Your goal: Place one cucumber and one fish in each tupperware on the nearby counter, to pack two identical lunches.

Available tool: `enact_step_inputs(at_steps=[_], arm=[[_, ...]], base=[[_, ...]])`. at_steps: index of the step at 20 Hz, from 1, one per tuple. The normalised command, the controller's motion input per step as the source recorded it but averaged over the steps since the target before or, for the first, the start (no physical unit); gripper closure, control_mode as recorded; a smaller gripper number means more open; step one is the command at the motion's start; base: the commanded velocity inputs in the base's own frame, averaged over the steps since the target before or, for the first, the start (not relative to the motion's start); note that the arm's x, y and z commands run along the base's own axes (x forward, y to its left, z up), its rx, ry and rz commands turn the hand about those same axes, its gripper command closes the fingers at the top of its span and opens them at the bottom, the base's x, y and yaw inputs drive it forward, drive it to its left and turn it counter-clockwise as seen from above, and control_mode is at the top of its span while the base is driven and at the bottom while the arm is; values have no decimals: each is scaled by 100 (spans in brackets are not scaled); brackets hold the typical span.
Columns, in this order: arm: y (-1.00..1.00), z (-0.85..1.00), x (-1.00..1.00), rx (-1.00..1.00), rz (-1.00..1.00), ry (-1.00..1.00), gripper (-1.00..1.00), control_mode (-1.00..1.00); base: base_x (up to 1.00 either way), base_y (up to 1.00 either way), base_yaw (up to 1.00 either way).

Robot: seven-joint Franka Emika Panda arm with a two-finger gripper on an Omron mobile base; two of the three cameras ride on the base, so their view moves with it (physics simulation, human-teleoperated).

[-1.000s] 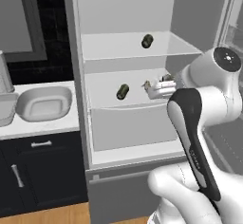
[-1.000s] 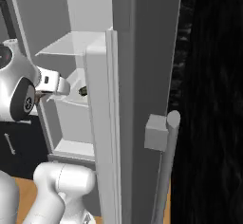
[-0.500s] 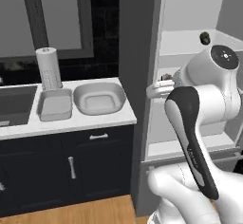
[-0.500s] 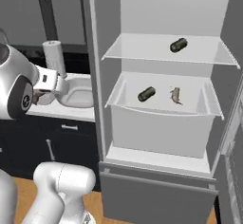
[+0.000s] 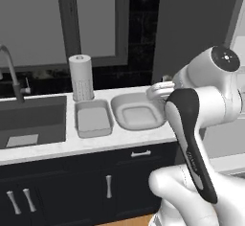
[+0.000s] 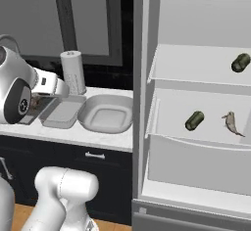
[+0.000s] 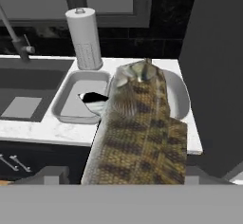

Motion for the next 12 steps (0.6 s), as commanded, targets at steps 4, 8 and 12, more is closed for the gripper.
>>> enact_step_inputs(at_steps=[4,8,12], arm=[[0,0,0,0,0,0,100,100],[0,-12,10,-2,0,1,100,-100],[13,-64,92,-13,0,20,100,-100]], base=[[63,9,0],[32,0,1],[0,0,0]])
